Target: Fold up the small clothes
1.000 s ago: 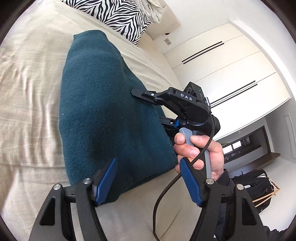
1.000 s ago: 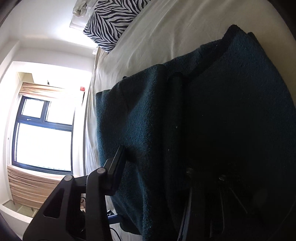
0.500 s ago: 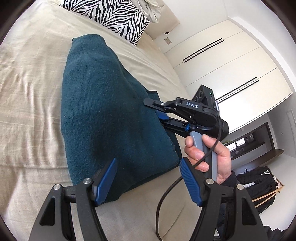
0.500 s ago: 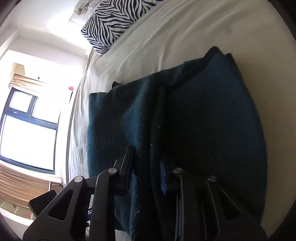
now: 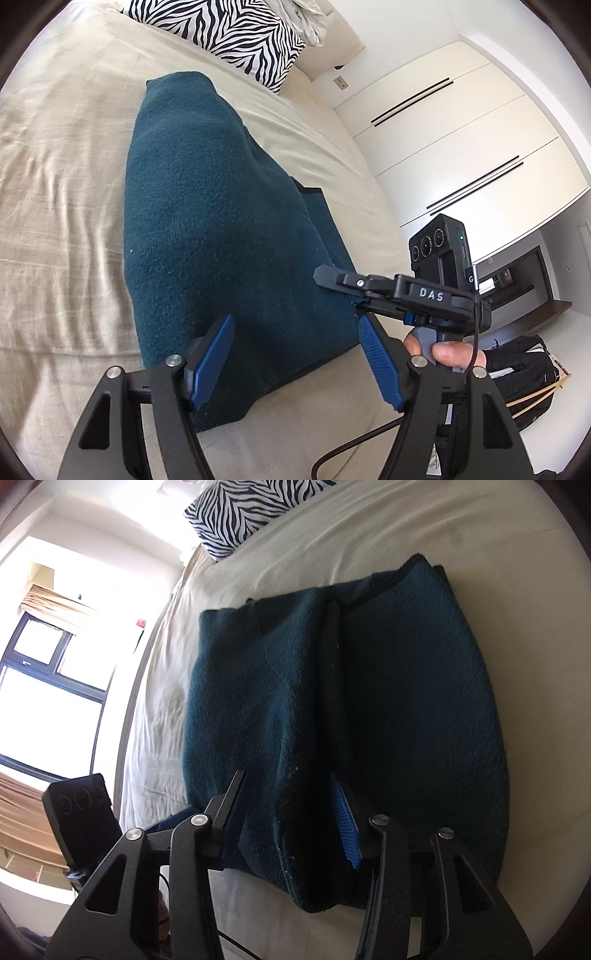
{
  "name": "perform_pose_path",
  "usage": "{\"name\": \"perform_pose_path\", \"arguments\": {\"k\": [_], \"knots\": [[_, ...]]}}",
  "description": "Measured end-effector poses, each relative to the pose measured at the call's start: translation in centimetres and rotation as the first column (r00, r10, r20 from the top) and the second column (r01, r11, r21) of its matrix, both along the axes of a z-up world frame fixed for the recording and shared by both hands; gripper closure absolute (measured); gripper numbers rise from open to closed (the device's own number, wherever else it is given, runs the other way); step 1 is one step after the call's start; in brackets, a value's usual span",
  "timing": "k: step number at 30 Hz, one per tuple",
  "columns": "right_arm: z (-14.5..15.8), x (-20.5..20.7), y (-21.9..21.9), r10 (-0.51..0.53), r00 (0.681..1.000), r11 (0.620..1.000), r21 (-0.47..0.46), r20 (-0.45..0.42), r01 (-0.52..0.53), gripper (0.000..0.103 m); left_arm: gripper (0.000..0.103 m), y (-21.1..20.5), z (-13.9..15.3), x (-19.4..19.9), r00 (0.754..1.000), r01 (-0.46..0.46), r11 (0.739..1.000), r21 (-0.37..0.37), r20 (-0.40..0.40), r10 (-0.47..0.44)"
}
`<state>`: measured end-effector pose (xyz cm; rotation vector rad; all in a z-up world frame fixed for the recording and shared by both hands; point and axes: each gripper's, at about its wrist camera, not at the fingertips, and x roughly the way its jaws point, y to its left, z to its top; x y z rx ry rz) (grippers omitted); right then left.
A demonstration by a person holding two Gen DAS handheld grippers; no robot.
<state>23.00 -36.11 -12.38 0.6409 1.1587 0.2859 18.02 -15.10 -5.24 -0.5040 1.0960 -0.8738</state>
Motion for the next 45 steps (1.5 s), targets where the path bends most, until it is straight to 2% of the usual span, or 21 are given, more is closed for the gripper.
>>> {"name": "perform_pose_path", "arguments": {"k": [1,3,10,13,16,17,18,19,20,22,25,28,31,34,36,40,45], "knots": [[-0.3,0.2,0.2,0.004,1.0,1.0,-0.006,-0.011,-0.004,0.075,0.031,0.0,0.0,0.0,1.0,-0.001,1.0,0.003,-0.003,0.001],[-0.3,0.1,0.0,-0.012,1.0,1.0,-0.024,-0.011,0.012,0.097,0.031,-0.1,-0.1,0.3,1.0,-0.005,1.0,0.006,-0.007,0.005],[0.2,-2.0,-1.8,-0.08,0.997,0.997,0.001,0.016,0.08,0.098,0.029,-1.2,-0.1,1.0,1.0,-0.002,0.999,0.034,0.021,0.001],[-1.2,-2.1,-1.3,-0.041,0.999,0.999,-0.002,0.008,0.041,0.097,0.029,-1.9,-1.3,1.6,1.0,0.006,0.998,0.062,0.001,-0.006],[0.0,-2.3,-1.3,-0.037,0.998,0.999,-0.003,0.048,0.038,0.088,0.029,-1.9,-1.7,1.8,1.0,0.006,0.998,0.055,0.001,-0.006],[0.5,-2.0,-1.5,-0.044,0.997,0.999,0.013,0.065,0.043,0.077,0.029,-1.9,-1.9,1.8,1.0,0.006,0.999,0.052,-0.002,-0.006],[1.1,-1.6,-1.8,-0.059,0.995,0.998,0.031,0.083,0.056,0.06,0.029,-1.8,-2.0,1.9,1.0,0.008,0.999,0.051,-0.004,-0.008],[1.5,-1.5,-2.4,-0.081,0.992,0.996,0.041,0.099,0.077,0.05,0.029,-1.8,-2.1,1.9,1.0,0.009,0.999,0.049,-0.006,-0.009],[1.9,-1.3,-2.9,-0.109,0.987,0.994,0.044,0.114,0.105,0.045,0.029,-1.7,-2.2,1.9,1.0,0.009,0.999,0.046,-0.008,-0.008],[2.1,-0.6,-3.7,-0.136,0.983,0.988,0.087,0.126,0.126,0.045,0.029,-1.7,-2.3,2.0,1.0,0.007,0.999,0.042,-0.016,-0.006],[0.9,1.3,-4.5,-0.141,0.988,0.983,0.129,0.069,0.132,0.045,0.029,-1.6,-2.4,1.9,1.0,0.009,0.999,0.043,-0.016,-0.009],[-0.6,2.8,-4.0,-0.13,0.991,0.984,0.125,0.022,0.127,0.05,0.029,-1.4,-2.5,2.0,1.0,0.013,0.999,0.038,-0.019,-0.013],[-1.7,4.1,-2.7,-0.101,0.995,0.986,0.135,0.004,0.099,0.066,0.029,-1.3,-2.6,2.0,1.0,0.014,1.0,0.029,-0.025,-0.013],[-2.3,4.9,-1.7,-0.08,0.997,0.989,0.125,-0.022,0.082,0.071,0.029,-1.1,-2.7,2.1,1.0,0.013,1.0,0.025,-0.026,-0.013],[-2.6,5.2,-1.7,-0.087,0.996,0.99,0.112,-0.032,0.09,0.083,0.029,-0.9,-2.7,2.1,1.0,0.014,1.0,0.024,-0.026,-0.014],[-1.8,5.0,-1.3,-0.094,0.995,0.994,0.05,-0.013,0.095,0.089,0.029,-1.0,-2.4,2.0,1.0,0.008,1.0,0.029,-0.029,-0.007],[1.3,4.5,-1.6,-0.091,0.995,0.996,0.002,0.046,0.091,0.09,0.029,-1.6,-1.0,1.5,1.0,0.014,0.999,0.031,-0.004,-0.014]]}}
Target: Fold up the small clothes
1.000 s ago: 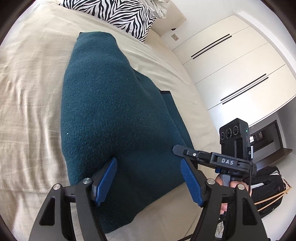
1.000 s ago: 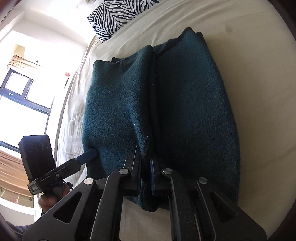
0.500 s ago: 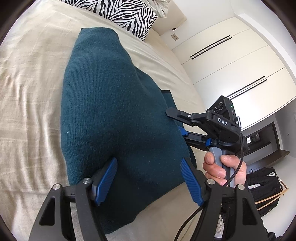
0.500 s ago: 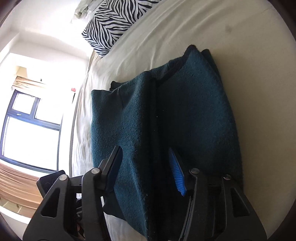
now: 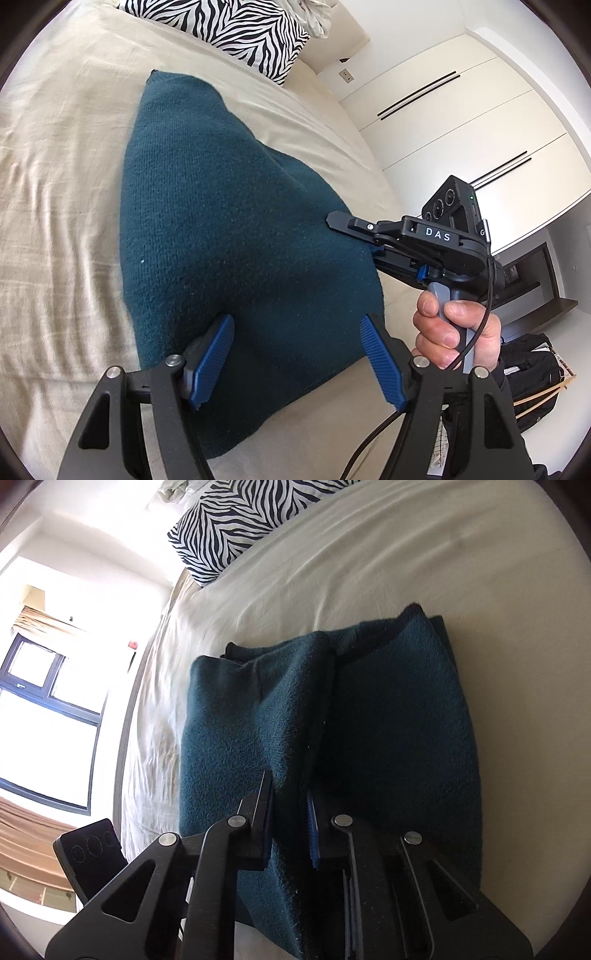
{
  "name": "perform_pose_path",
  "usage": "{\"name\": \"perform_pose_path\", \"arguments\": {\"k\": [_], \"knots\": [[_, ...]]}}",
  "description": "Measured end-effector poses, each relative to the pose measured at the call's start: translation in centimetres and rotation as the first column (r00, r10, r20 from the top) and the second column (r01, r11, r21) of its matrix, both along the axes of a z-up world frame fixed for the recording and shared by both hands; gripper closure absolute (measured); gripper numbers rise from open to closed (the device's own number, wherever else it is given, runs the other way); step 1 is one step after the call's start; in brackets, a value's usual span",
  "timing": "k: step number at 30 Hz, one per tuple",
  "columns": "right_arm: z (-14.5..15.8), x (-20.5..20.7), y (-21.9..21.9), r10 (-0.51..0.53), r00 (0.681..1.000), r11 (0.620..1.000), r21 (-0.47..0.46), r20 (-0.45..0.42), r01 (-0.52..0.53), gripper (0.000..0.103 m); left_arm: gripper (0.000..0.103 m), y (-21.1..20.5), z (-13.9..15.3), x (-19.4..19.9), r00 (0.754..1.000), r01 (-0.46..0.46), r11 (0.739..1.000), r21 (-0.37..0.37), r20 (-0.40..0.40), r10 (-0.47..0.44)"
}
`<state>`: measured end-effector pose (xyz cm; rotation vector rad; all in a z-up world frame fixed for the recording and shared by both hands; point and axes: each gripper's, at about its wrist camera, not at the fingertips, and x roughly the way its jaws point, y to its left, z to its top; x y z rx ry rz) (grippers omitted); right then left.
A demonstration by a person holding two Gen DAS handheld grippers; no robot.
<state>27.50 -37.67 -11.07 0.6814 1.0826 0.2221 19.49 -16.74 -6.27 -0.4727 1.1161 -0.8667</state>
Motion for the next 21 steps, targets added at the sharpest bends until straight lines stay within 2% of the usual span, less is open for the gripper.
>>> {"name": "perform_pose_path", "arguments": {"k": [5,9,13,21], "knots": [[2.8,-1.5,-2.4,-0.021,0.999,0.999,-0.027,0.04,0.022,0.09,0.029,-1.3,1.0,-0.2,0.999,0.021,1.0,-0.004,0.028,-0.021],[0.7,-3.0,-5.5,-0.074,0.997,0.997,-0.022,-0.03,0.073,0.09,0.029,-2.4,0.8,-0.4,0.999,0.047,0.999,0.01,0.024,-0.048],[-2.9,-4.0,-7.8,-0.123,0.988,0.991,0.043,-0.089,0.127,0.09,0.029,-3.1,0.3,-0.4,0.998,0.059,0.998,0.032,0.017,-0.059],[-2.4,-3.6,-7.2,-0.11,0.992,0.994,0.023,-0.066,0.111,0.088,0.029,-3.5,2.5,1.0,0.997,0.036,0.998,0.043,0.07,-0.039]]}}
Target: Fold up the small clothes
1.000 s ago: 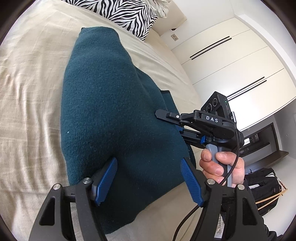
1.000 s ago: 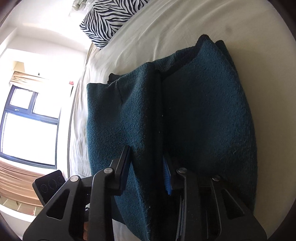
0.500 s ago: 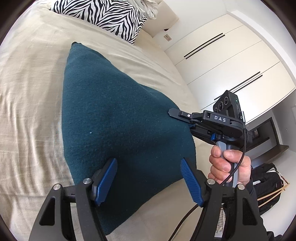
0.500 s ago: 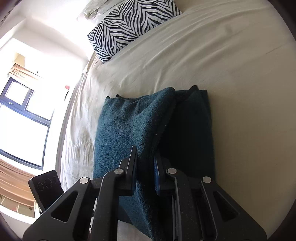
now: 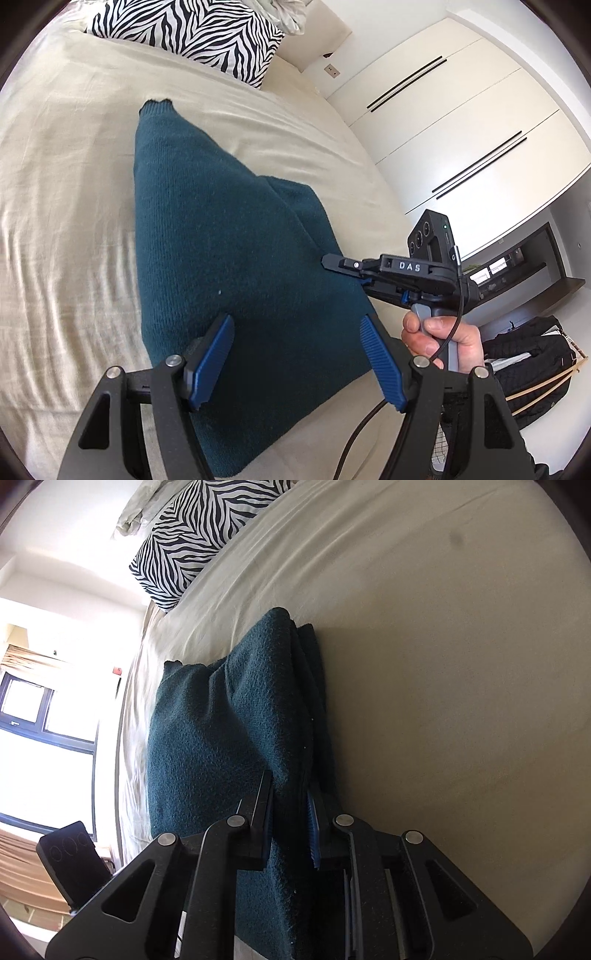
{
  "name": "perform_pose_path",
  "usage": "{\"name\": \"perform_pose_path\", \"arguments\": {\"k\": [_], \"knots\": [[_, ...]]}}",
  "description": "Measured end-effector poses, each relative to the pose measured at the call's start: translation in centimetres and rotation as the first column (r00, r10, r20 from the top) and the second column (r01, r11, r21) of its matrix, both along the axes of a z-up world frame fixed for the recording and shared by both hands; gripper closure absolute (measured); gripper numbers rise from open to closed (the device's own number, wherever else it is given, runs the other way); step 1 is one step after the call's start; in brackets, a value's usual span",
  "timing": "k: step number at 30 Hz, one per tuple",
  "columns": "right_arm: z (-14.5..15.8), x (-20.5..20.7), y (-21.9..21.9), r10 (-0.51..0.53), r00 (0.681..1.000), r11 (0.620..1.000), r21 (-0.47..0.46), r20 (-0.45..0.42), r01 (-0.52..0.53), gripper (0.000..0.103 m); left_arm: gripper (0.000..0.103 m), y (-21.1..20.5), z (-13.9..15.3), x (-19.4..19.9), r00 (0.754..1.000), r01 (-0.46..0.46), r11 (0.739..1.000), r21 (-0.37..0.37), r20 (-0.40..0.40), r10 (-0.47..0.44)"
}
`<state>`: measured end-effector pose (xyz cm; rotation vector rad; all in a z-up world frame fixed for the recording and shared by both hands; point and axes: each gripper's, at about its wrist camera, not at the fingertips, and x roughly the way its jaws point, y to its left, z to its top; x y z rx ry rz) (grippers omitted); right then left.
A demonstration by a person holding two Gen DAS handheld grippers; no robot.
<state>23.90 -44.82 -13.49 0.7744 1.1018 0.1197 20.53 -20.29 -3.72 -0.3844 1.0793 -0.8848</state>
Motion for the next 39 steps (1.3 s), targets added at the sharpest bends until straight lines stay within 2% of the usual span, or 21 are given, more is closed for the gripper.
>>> {"name": "perform_pose_path", "arguments": {"k": [4,7,9,12,14,16,18,19,21,23,26,29,30,33,35,39], "knots": [[0.0,0.6,0.6,0.015,1.0,0.999,-0.03,-0.014,-0.015,0.087,0.029,-2.1,1.9,3.0,0.995,-0.006,0.998,0.061,0.101,0.0],[-0.4,0.9,0.3,0.011,1.0,1.0,-0.013,-0.012,-0.011,0.087,0.029,-3.9,2.0,5.8,0.992,-0.008,0.991,0.132,0.123,-0.008],[-0.7,0.9,0.1,0.006,1.0,1.0,0.002,-0.002,-0.006,0.087,0.03,-4.8,0.7,7.4,0.995,-0.022,0.982,0.189,0.1,0.003],[-1.0,0.7,-0.1,-0.004,1.0,1.0,0.021,0.015,0.004,0.087,0.04,-4.5,-1.6,9.1,0.998,-0.032,0.98,0.196,0.054,0.022],[-0.8,0.7,-0.2,-0.008,1.0,1.0,0.021,0.007,0.007,0.083,0.041,-4.2,-2.2,9.1,0.997,-0.037,0.983,0.183,0.068,0.024],[0.3,0.7,-0.3,-0.028,1.0,0.999,-0.019,0.012,0.028,0.082,0.041,-4.3,-2.3,9.1,0.997,-0.03,0.98,0.196,0.082,0.014],[2.5,0.6,-0.6,-0.06,0.997,0.993,-0.098,0.055,0.065,0.082,0.041,-4.6,-2.7,9.4,0.996,-0.024,0.977,0.21,0.088,0.005],[3.6,0.7,-0.8,-0.075,0.993,0.991,-0.101,0.086,0.084,0.082,0.041,-4.8,-2.9,9.7,0.996,-0.025,0.977,0.21,0.089,0.006],[5.0,1.6,-0.5,-0.069,0.987,0.996,-0.046,0.144,0.077,0.082,0.042,-5.0,-3.2,10.0,0.996,-0.025,0.976,0.216,0.094,0.005],[5.3,3.3,1.1,-0.025,0.989,0.999,-0.044,0.143,0.032,0.082,0.043,-5.0,-3.4,9.9,0.994,-0.022,0.975,0.219,0.11,-0.003],[3.7,6.2,2.6,0.023,0.994,0.999,-0.025,0.111,-0.02,0.082,0.043,-5.0,-3.6,9.7,0.991,-0.022,0.975,0.221,0.131,-0.008],[0.8,9.0,2.3,-0.004,0.999,0.999,0.033,0.054,0.002,0.083,0.043,-5.1,-3.7,9.9,0.991,-0.022,0.974,0.227,0.137,-0.01],[-0.1,9.7,2.1,-0.016,0.999,1.0,0.018,0.049,0.015,0.088,0.043,-5.1,-3.7,10.0,0.991,-0.024,0.974,0.227,0.137,-0.007],[-1.0,10.9,1.1,-0.064,0.996,0.997,-0.038,0.062,0.066,0.103,0.043,-5.0,-3.9,10.2,0.99,-0.031,0.975,0.22,0.139,0.0],[-1.4,11.0,0.1,-0.109,0.992,0.991,-0.076,0.071,0.114,0.103,0.043,-5.0,-3.9,10.2,0.99,-0.038,0.975,0.219,0.144,0.006],[-2.3,10.5,-1.0,-0.147,0.984,0.988,-0.039,0.097,0.152,0.103,0.043,-5.1,-3.9,10.3,0.989,-0.037,0.974,0.224,0.151,0.003]]}}
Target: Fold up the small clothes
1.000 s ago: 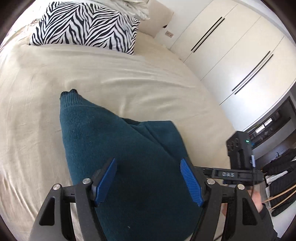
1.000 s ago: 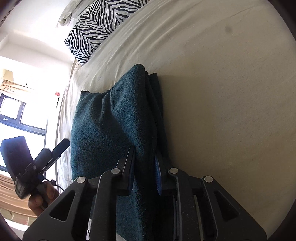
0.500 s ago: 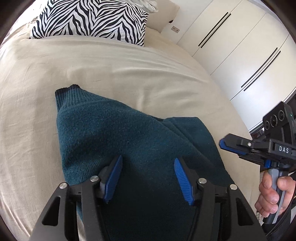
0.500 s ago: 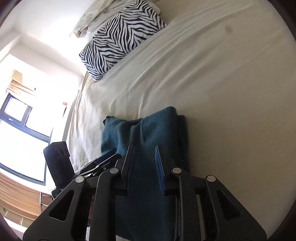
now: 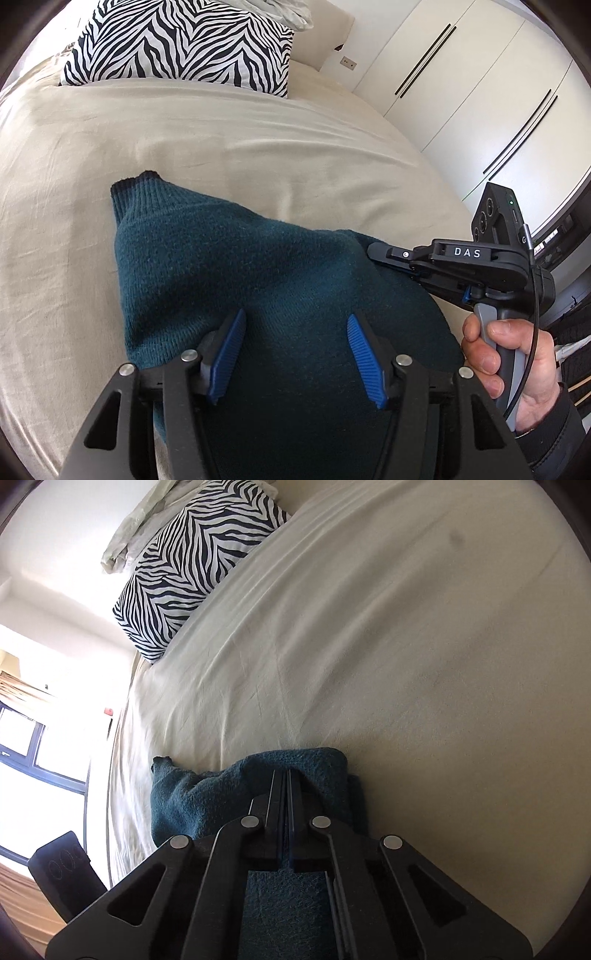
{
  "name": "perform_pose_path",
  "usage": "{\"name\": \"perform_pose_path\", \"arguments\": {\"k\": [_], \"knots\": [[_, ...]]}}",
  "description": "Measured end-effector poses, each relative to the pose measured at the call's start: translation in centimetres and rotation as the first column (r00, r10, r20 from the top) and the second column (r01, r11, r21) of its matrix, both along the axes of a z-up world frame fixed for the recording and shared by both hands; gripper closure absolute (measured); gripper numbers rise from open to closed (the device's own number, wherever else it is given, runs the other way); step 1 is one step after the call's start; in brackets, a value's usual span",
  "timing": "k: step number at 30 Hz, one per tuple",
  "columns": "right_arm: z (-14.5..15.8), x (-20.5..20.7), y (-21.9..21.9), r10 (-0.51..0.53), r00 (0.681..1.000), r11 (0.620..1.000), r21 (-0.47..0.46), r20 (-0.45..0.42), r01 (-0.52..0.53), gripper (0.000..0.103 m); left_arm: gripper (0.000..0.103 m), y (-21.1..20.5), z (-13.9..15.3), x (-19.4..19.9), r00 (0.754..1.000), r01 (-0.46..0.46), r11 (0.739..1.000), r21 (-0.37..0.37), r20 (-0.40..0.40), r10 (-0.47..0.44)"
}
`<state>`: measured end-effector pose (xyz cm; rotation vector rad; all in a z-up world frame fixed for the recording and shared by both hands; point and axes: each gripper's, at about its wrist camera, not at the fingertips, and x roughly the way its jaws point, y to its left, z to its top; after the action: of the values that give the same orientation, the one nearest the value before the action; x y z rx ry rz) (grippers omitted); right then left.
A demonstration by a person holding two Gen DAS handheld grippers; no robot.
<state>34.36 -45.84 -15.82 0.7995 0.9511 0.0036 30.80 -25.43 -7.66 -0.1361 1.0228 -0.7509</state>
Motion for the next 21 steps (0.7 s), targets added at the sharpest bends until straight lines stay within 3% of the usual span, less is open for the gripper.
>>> {"name": "perform_pose_path", "arguments": {"k": [2,4,8,10,12,15,18,21], "knots": [[0.6,-0.3,0.0,-0.019,1.0,1.0,-0.023,0.004,0.019,0.103,0.043,0.3,0.3,-0.1,1.0,-0.011,1.0,-0.006,-0.007,0.011],[2.0,-1.2,0.1,-0.038,0.999,0.999,-0.017,0.022,0.038,0.095,0.043,0.7,1.2,-0.7,1.0,-0.026,1.0,-0.012,0.001,0.026],[5.1,-2.3,2.0,0.057,0.991,0.997,0.052,0.121,-0.064,0.095,0.043,1.2,2.5,-2.3,0.998,-0.041,0.999,-0.001,0.038,0.041],[5.0,-2.2,3.3,0.108,0.99,0.994,0.023,0.092,-0.111,0.095,0.043,0.8,1.9,-2.6,0.998,-0.028,0.999,0.034,0.056,0.026],[3.0,-2.0,3.6,0.117,0.993,0.993,-0.03,0.0,-0.117,0.097,0.044,0.8,1.4,-2.5,0.998,-0.012,0.999,0.043,0.063,0.009],[0.4,-3.6,0.4,0.041,0.998,0.99,0.13,0.042,-0.046,0.103,0.046,1.5,1.9,-2.5,0.999,-0.024,0.999,0.029,0.043,0.022],[2.1,-6.4,-0.9,-0.014,0.998,0.994,0.108,0.058,0.008,0.096,0.046,2.2,3.4,-4.3,0.997,-0.031,0.997,0.064,0.074,0.026],[4.1,-9.8,-0.9,0.021,0.993,0.988,0.147,0.116,-0.038,0.096,0.045,3.2,4.2,-7.3,0.996,-0.017,0.999,0.051,0.085,0.012]]}}
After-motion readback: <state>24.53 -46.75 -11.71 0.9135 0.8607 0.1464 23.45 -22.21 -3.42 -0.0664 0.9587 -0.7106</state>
